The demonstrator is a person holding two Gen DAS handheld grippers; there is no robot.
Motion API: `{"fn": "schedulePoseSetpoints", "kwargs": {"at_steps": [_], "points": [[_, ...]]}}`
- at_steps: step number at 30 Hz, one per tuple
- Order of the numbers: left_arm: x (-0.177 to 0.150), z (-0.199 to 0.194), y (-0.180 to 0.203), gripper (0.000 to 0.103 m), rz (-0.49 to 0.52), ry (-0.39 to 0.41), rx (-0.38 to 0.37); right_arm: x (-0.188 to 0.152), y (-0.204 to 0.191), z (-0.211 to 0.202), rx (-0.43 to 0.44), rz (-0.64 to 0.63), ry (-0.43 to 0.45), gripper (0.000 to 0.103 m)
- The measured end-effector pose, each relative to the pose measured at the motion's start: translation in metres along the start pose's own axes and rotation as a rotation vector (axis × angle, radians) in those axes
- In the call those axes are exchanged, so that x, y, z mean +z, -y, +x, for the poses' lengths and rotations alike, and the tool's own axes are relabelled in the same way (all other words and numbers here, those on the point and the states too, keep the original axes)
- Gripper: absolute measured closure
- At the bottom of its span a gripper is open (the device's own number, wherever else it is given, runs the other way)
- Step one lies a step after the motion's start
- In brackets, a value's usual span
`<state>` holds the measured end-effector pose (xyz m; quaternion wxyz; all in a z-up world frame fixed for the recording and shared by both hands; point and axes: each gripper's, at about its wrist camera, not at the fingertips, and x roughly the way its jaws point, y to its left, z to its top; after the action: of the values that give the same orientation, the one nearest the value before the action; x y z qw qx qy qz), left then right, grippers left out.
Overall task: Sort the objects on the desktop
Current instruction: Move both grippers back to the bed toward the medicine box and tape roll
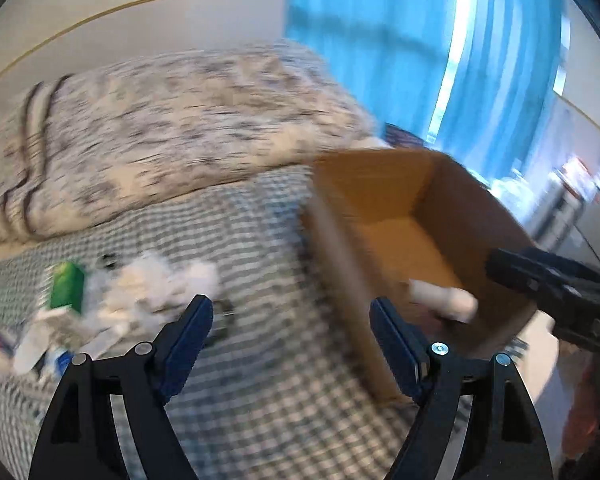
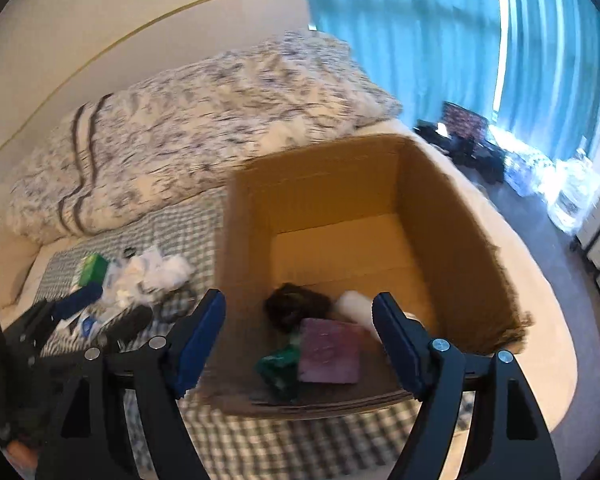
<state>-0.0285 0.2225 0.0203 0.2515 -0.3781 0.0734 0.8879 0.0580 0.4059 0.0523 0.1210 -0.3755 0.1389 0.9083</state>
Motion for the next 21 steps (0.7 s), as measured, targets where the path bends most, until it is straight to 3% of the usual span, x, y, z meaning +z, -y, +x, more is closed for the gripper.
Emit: {"fn": "schedulePoseSetpoints", "kwargs": {"at_steps": [8, 11, 13, 16, 19, 21], "points": [[-0.023, -0.057, -0.133, 0.019, -0.169, 0.063, 0.251, -0.014, -0.093, 0.005, 0.121, -0.112, -0.023, 0.027], [-0.048, -0.071, -0.172, 0.016, -0.174, 0.072, 0.403, -0.024, -0.128, 0.018, 0.158, -0.137, -0.044, 0.027], [-0.064, -0.073, -0.191, 0.014, -0.177, 0.067, 0.454, -0.029, -0.151, 0.031, 0.181, -0.144, -0.070, 0.027], [-0.092, -0.069, -0.228, 0.014, -0.222, 0.033, 0.485, -0.038, -0.182, 0.053, 0.219, -0.144, -0.109, 0.027], [-0.118, -0.058, -0.263, 0.014, -0.309, 0.005, 0.456, -0.045, -0.218, 0.073, 0.239, -0.162, -0.143, 0.027], [-0.132, -0.049, -0.285, 0.007, -0.364, -0.016, 0.451, -0.048, -0.239, 0.084, 0.248, -0.173, -0.162, 0.026]]}}
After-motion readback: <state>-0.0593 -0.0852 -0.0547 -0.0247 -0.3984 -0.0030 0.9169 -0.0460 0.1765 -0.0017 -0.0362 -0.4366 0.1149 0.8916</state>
